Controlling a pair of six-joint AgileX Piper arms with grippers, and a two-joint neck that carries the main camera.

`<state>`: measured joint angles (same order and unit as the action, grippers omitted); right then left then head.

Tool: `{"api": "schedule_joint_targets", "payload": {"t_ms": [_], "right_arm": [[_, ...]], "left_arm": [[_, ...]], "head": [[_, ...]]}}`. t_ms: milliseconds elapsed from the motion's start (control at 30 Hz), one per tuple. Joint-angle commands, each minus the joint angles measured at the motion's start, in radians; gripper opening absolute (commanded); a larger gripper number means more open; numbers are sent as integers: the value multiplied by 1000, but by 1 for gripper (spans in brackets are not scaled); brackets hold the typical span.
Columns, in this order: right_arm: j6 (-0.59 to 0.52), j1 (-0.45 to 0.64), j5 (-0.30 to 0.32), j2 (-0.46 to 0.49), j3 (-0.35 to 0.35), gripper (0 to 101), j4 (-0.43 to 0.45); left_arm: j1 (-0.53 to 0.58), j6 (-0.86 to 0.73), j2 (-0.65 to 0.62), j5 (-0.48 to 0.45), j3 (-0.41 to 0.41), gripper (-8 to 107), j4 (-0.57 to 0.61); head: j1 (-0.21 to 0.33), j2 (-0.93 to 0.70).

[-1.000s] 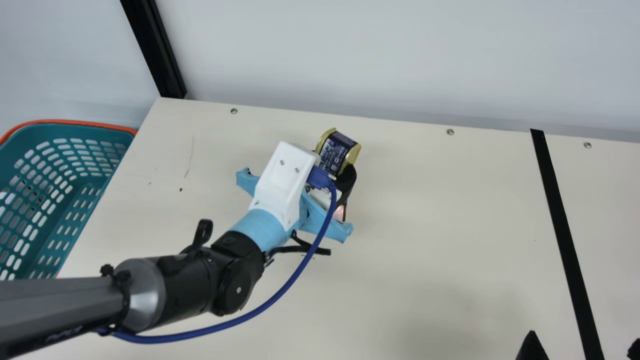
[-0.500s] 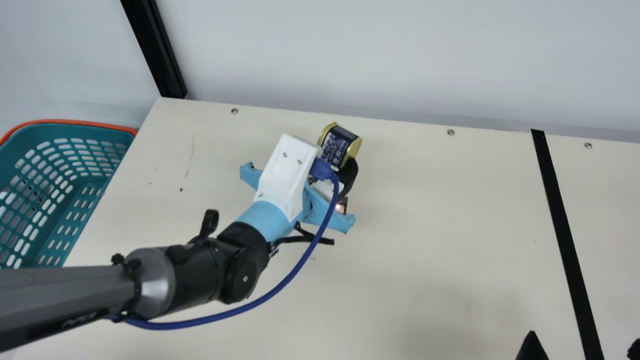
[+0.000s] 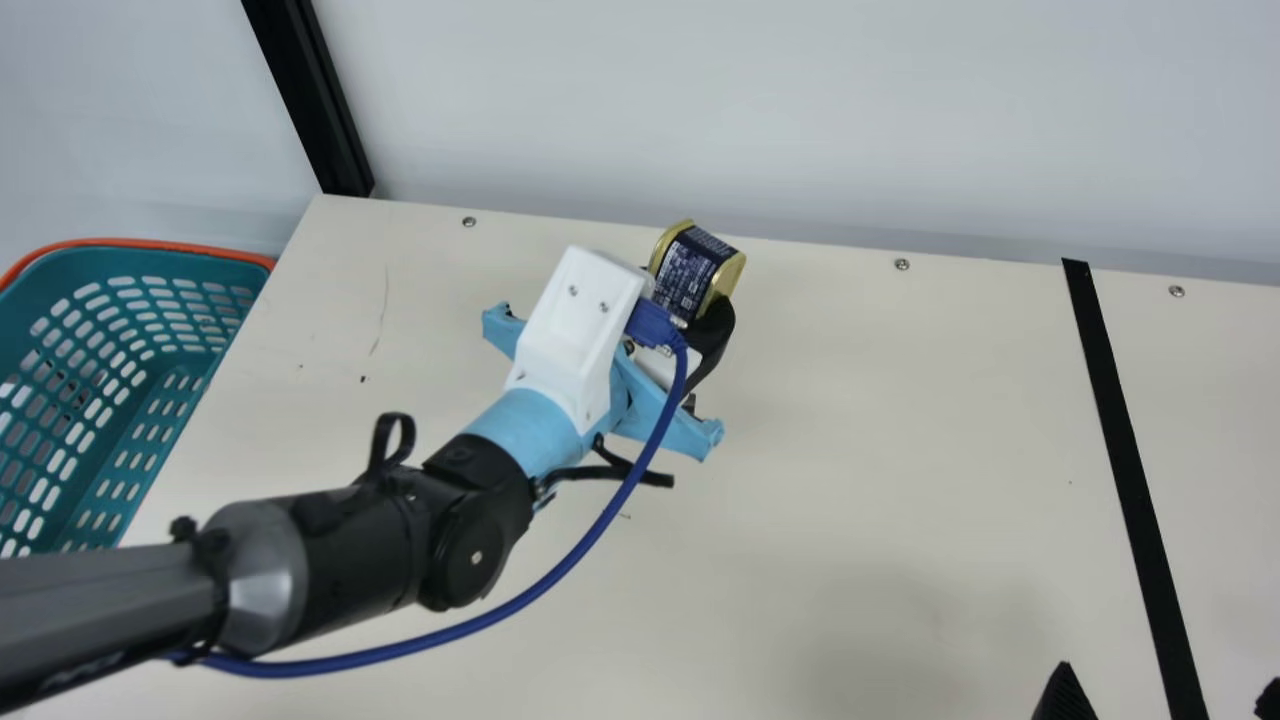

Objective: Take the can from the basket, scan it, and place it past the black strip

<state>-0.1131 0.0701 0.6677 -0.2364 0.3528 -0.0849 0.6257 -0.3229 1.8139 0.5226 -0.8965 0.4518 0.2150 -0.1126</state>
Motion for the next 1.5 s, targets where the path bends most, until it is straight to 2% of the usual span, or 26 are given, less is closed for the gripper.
{"api": "schedule_joint_targets", "payload": {"t_ms": [0,300,600,1067,1200,1333,1433,1467], "right_arm": [[0,0,0,0,0,101,0],[0,0,0,0,0,101,0],[0,0,0,0,0,101,0],[0,0,0,0,0,101,0],[0,0,0,0,0,101,0],[0,0,0,0,0,101,0],[0,0,0,0,0,101,0],[0,0,0,0,0,101,0]], "left_arm": [[-6,3,-38,-18,22,10,-37],[-58,45,-194,-134,80,10,-209],[-86,142,-335,-220,75,10,-340],[-86,153,-333,-226,78,10,-355],[-64,224,-324,-295,67,10,-425],[-21,327,-325,-396,29,10,-535],[-5,369,-329,-433,-8,10,-612],[-7,337,-326,-411,9,10,-551]], "head": [[2,13],[2,13],[2,13],[2,13],[2,13],[2,13],[2,13],[2,13]]}}
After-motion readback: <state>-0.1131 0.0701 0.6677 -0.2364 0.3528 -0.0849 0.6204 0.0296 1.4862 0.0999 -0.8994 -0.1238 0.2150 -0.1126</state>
